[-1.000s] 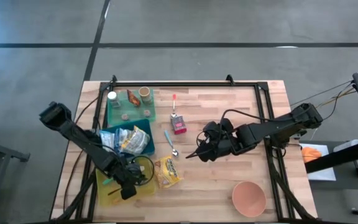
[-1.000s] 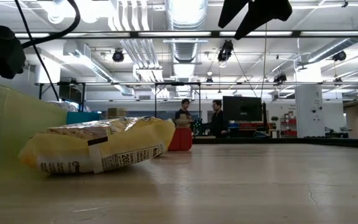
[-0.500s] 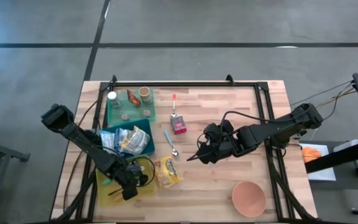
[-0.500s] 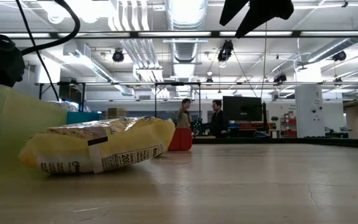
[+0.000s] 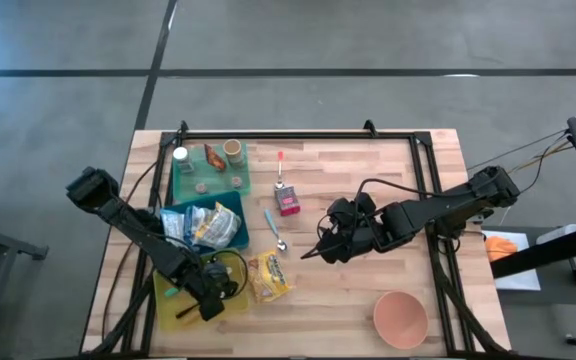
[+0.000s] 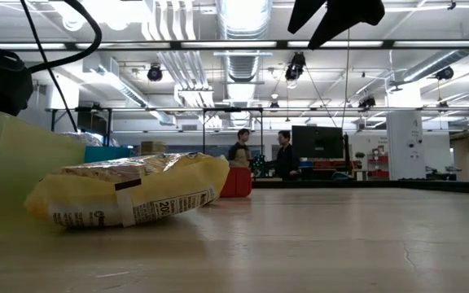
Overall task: Pick & Place Food Item
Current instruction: Put the black spoon into the yellow bin, then adjust the green spoon in the yellow bin
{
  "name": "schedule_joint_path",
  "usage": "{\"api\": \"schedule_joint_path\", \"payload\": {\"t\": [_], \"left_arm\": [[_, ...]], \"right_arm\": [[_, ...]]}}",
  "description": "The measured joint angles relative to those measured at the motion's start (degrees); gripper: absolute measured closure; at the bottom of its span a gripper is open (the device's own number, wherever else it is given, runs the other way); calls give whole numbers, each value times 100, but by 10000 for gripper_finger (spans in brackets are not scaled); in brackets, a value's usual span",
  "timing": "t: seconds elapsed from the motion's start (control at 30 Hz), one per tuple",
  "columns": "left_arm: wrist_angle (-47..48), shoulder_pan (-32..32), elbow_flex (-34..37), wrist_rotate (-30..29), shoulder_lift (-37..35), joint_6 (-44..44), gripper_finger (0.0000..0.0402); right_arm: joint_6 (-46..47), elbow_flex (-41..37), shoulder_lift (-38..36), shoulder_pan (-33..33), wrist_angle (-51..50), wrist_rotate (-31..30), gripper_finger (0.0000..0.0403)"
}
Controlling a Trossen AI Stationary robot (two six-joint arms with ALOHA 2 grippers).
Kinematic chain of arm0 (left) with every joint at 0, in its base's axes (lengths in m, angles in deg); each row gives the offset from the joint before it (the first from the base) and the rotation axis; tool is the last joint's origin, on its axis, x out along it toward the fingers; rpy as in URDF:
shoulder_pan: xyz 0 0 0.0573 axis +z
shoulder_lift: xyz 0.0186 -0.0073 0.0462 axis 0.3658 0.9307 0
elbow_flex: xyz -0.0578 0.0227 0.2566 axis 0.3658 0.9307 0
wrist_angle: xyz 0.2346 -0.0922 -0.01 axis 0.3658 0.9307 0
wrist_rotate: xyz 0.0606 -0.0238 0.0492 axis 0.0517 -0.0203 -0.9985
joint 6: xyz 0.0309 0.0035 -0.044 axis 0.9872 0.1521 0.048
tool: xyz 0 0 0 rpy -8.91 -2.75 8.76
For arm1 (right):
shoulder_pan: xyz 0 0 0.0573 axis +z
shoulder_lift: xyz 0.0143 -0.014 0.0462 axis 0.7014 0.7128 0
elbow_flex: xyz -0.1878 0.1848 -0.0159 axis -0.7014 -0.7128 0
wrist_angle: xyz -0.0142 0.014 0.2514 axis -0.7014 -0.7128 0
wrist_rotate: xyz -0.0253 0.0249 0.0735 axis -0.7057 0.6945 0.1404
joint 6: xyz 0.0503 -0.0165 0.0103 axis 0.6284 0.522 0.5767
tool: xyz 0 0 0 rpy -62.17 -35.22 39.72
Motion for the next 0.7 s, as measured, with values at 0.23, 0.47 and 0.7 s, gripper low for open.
{"api": "schedule_joint_path", "payload": {"t": [0.23, 0.47, 0.7], "left_arm": [[16, 0, -51, 155, -7, 179, 313], [14, 4, -51, 646, -8, 464, 222], [909, -17, -509, 250, -11, 1450, 204]], "right_arm": [[-18, 0, 0, 0, 2, -1, 140], [-20, 0, 0, 0, 11, 36, 140], [-18, 0, 0, 2, 20, 71, 140]]}}
